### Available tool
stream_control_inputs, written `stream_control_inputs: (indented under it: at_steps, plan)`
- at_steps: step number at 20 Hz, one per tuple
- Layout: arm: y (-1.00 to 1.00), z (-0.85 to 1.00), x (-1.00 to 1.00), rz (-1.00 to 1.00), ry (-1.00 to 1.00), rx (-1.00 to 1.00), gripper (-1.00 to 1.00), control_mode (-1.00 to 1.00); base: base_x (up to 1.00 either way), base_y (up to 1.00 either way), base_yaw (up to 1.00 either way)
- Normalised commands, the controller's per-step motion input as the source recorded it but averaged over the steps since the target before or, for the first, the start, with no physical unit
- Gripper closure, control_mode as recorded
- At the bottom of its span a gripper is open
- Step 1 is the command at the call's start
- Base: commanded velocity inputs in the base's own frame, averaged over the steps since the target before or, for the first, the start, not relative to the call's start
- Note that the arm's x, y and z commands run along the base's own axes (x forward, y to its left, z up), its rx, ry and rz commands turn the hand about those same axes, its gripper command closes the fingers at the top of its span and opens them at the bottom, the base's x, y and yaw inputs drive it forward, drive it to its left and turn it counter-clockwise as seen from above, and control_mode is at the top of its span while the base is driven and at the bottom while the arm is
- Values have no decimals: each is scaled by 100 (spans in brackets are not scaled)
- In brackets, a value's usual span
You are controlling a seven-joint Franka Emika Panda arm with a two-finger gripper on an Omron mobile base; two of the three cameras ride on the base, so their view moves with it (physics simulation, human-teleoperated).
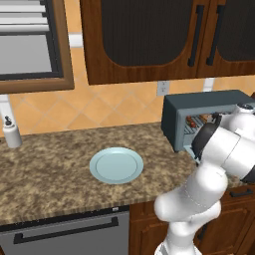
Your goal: Pick up the kebab skewer and baguette bread, and place them inside the toaster oven. Close the toaster oven door and start by setting the timer.
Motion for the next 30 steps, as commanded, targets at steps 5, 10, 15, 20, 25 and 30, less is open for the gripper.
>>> stream_control_inputs:
  at_steps: [5, 10, 15, 20, 25, 30]
  plan:
    - [26, 0, -95, 31, 0, -1, -100, -100, 0, 0, 0]
    - [38, 0, -64, 40, 9, -2, -100, -100, 0, 0, 0]
    - [49, -27, -21, 17, 10, 0, -100, -100, 0, 0, 0]
    - [43, -15, 2, 1, 3, 0, -100, -100, 0, 0, 0]
    - [25, -6, 29, 0, 2, 0, -100, -100, 0, 0, 0]
    - [14, 0, 18, -7, 2, 0, -100, -100, 0, 0, 0]
